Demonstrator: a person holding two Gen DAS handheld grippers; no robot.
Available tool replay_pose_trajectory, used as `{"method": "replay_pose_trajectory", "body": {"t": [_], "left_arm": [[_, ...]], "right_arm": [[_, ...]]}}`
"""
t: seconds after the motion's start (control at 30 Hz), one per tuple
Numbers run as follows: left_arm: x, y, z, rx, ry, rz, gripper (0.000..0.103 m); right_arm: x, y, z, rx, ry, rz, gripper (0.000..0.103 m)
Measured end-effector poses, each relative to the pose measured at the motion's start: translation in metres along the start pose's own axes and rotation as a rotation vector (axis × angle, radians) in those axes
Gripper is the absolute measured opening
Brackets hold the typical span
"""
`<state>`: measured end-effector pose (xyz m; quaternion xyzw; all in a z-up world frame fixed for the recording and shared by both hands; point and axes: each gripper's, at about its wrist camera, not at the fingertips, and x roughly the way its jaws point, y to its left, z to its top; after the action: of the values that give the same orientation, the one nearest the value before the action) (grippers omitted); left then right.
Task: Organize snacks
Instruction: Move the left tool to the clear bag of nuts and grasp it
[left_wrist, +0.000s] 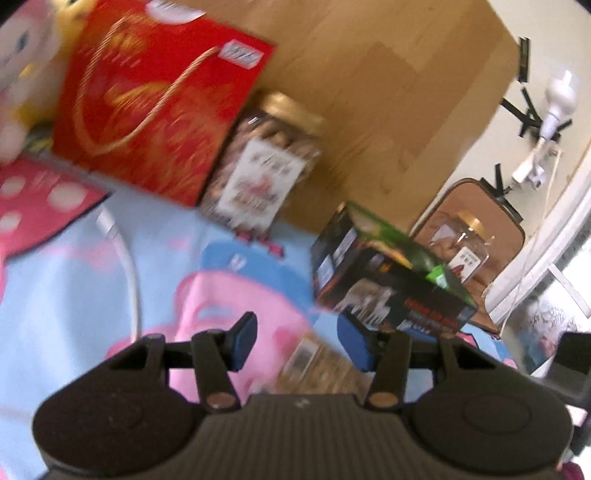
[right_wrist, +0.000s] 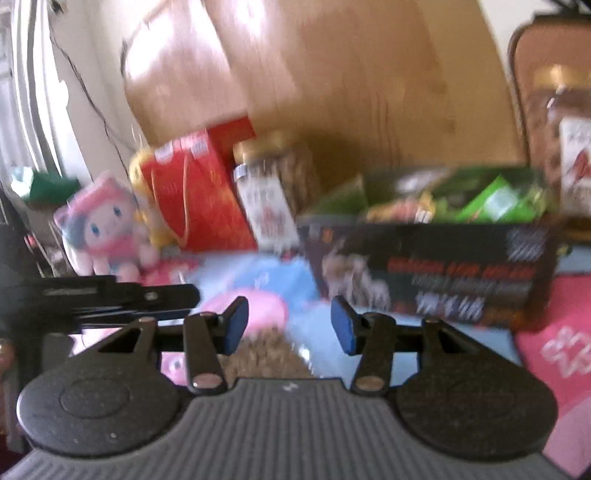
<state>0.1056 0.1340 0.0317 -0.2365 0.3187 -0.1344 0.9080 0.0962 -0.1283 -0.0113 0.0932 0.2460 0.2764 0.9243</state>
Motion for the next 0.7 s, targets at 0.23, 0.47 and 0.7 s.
{"method": "replay_pose_trajectory", "body": {"t": [0.23,0.47,0.7], "left_arm": [[0.020,-0.010,-0.025,0.068,0.068,-0.019,0.048],[0.017,-0.015,-0.040,0.028,0.108,-0.107,0.046],[0.002,-0.031,-0.062,0.089,0.103,-0.117,0.046]], "right_arm": [[0.011,0.003,-0.018,0.117,0.124,0.006,0.050],[-0.038,-0.033,-0.045,0.466,0.065,0.077,0.045],[-0.042,-0.020,-0.062,0.519,0.142,0.151,0.014]]}}
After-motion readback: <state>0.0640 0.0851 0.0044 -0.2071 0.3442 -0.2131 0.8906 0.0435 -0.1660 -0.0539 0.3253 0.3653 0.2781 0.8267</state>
